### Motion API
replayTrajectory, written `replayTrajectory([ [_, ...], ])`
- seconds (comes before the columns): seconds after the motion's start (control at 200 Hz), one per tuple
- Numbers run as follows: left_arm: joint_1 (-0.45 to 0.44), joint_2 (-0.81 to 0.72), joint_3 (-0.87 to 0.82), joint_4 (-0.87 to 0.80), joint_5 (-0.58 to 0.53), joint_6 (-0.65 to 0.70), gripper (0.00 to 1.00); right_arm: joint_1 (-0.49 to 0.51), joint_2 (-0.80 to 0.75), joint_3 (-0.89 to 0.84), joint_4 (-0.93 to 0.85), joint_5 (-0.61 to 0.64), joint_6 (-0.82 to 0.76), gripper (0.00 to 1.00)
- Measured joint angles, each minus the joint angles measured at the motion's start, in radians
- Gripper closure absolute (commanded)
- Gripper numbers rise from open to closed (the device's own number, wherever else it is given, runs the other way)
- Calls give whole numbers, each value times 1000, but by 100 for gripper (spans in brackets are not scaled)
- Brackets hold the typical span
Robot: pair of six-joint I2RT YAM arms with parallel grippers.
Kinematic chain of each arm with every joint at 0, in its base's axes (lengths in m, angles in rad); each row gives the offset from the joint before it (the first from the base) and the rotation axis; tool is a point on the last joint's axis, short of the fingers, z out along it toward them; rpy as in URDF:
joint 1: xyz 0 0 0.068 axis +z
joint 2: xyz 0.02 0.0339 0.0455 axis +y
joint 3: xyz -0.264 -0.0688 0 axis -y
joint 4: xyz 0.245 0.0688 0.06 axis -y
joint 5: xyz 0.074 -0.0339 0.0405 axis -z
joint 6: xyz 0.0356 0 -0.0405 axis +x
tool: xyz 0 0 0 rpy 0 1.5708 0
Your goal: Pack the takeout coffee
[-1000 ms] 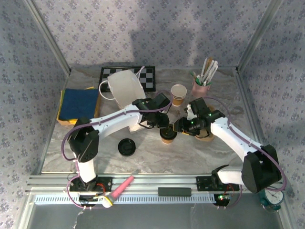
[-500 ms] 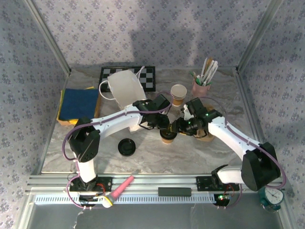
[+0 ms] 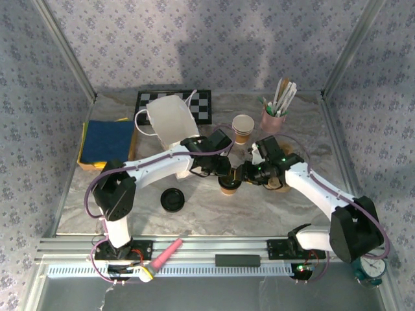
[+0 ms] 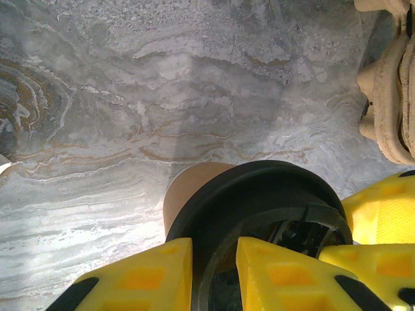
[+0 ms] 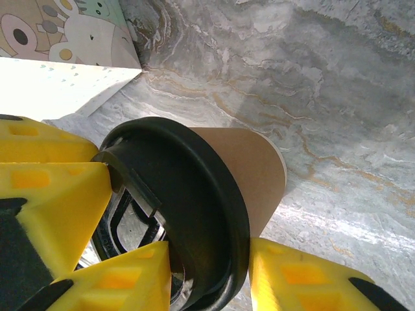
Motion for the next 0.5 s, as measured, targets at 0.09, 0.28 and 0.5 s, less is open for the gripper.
replayTrajectory([
  [0.09, -1, -11, -20, 22, 0, -2, 76, -3, -9, -17, 22, -8, 1, 66],
  [0.28, -1, -26, -46, 51, 0, -10, 76, -6, -13, -25, 33, -16, 8, 65],
  [0.5, -3, -22, -26, 27, -8, -9, 76, -4, -8, 0, 3, -6, 7, 64],
])
